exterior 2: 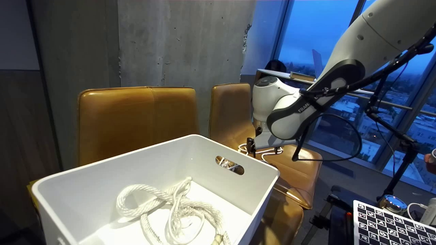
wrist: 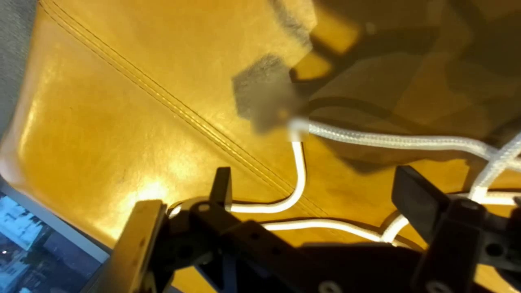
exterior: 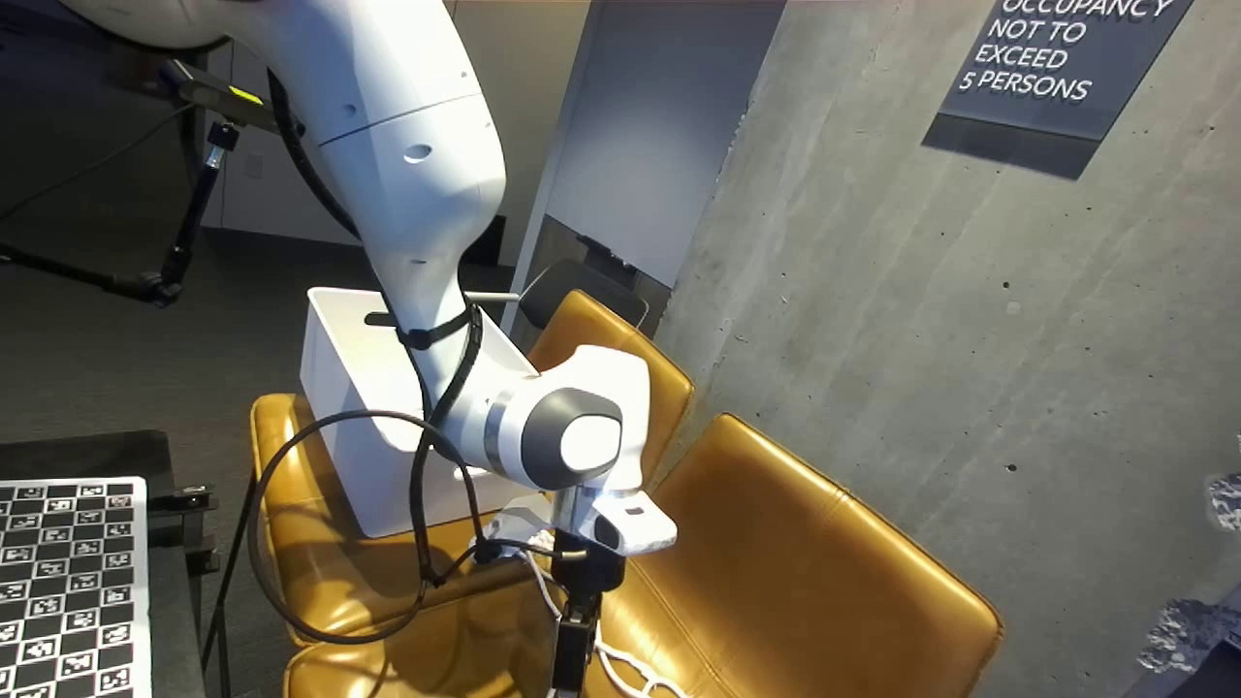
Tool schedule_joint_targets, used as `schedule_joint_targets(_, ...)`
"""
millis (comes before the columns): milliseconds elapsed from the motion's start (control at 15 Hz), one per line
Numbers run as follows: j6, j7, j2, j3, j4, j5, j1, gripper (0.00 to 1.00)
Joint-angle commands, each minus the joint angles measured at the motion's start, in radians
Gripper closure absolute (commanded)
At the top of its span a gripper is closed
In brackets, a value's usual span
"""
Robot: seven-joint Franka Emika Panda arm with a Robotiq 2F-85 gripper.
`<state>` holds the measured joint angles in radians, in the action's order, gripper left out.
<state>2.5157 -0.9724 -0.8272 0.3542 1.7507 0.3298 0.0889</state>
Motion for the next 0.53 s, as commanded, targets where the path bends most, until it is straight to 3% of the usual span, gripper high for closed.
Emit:
schedule_joint_targets(0, 0.031, -0.05, -0.031, 0.038, 0.001, 0.006, 0.04, 0.0)
schedule_joint_targets(467, 0.011, -0.074, -0.055, 0.047, -0.003, -0.003, 0.055, 0.0)
